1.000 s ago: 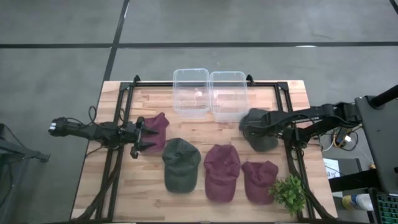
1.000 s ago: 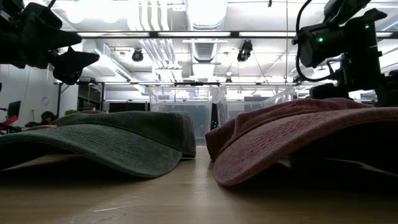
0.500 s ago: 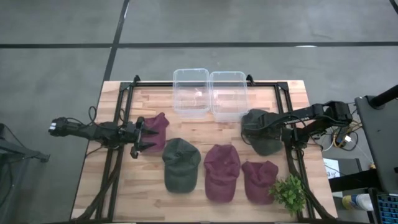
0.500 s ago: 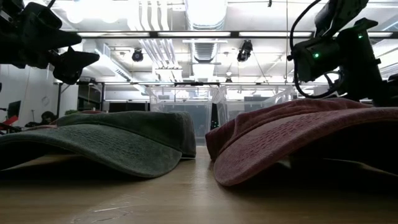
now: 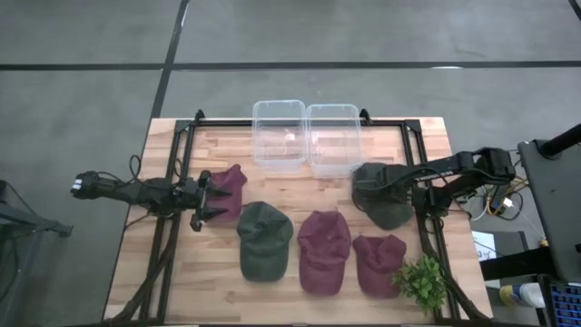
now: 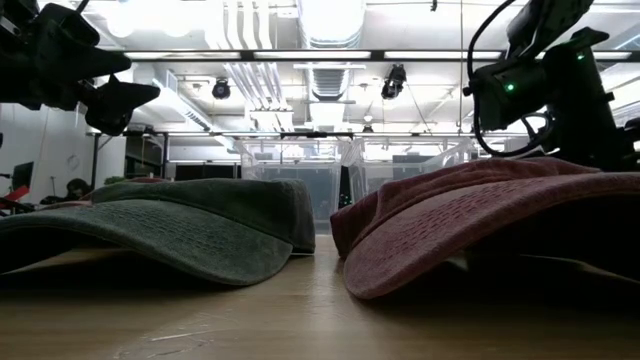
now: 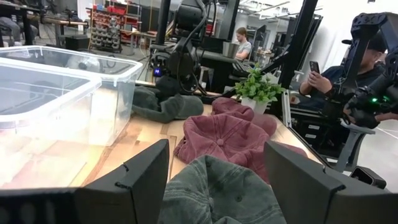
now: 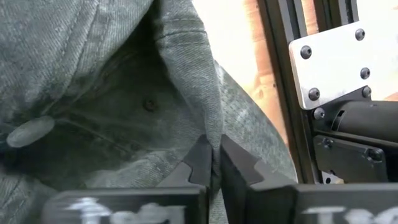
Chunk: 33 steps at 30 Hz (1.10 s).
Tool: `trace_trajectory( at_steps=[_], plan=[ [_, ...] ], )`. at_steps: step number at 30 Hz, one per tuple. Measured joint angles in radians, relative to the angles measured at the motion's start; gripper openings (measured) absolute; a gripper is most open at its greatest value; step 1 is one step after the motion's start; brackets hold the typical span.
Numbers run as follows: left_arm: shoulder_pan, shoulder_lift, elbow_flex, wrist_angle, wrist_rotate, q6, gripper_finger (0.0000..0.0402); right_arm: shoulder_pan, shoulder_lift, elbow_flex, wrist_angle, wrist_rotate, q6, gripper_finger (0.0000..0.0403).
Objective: Pick & Place hat
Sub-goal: Put the right black cap into the right transparent bin
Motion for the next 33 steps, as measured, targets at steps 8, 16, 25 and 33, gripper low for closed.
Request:
trace_trajectory(
  at_steps=[8,16,25,33],
  plan=[
    [0.000,0.000,0.000,0.000,0.000,-0.001,0.0255,0.039,-0.095,0.003,-0.023,-0.015,-0.003,0.0012],
    [0.001,0.000,0.000,0.000,0.000,-0.002,0.0255,0.070,-0.238,0.016,-0.059,-0.055,-0.060,0.0012],
    [0.001,0.000,0.000,0.001,0.002,-0.003,0.0255,0.102,-0.359,0.060,-0.223,-0.131,-0.146,0.0013],
    [0.001,-0.001,0.000,0.001,0.003,0.004,0.0255,0.122,-0.468,0.190,-0.337,-0.197,-0.276,0.0013]
  ],
)
